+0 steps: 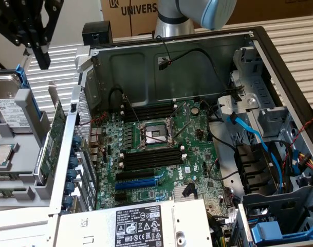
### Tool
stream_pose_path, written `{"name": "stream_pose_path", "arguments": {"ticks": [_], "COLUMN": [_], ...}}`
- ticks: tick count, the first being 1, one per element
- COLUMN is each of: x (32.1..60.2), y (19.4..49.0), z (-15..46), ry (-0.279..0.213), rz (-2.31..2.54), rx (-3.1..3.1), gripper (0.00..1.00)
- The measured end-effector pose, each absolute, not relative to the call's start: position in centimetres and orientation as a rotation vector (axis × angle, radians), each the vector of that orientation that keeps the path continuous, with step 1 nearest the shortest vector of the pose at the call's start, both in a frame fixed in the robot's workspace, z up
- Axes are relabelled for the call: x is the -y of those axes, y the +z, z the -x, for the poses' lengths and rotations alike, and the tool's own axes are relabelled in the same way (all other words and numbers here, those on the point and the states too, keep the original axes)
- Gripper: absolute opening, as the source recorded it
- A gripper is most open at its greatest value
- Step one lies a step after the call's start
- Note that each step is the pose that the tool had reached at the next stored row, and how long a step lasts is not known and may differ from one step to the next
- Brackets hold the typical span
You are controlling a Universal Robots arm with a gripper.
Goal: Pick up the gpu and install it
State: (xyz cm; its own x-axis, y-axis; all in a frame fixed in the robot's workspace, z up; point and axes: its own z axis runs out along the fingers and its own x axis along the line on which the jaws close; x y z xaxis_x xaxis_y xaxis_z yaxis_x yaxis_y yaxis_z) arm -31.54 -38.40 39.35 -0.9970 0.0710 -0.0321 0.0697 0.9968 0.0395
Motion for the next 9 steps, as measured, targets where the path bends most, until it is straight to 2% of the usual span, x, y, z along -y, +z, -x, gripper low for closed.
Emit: {"name": "stream_pose_path", "arguments": {"ticks": [9], "x": [38.4], "y": [39.3], "z": [35.6], "ry": [0.067], "rz": [-0.110], "rx": [-3.106], "gripper": [0.11]}}
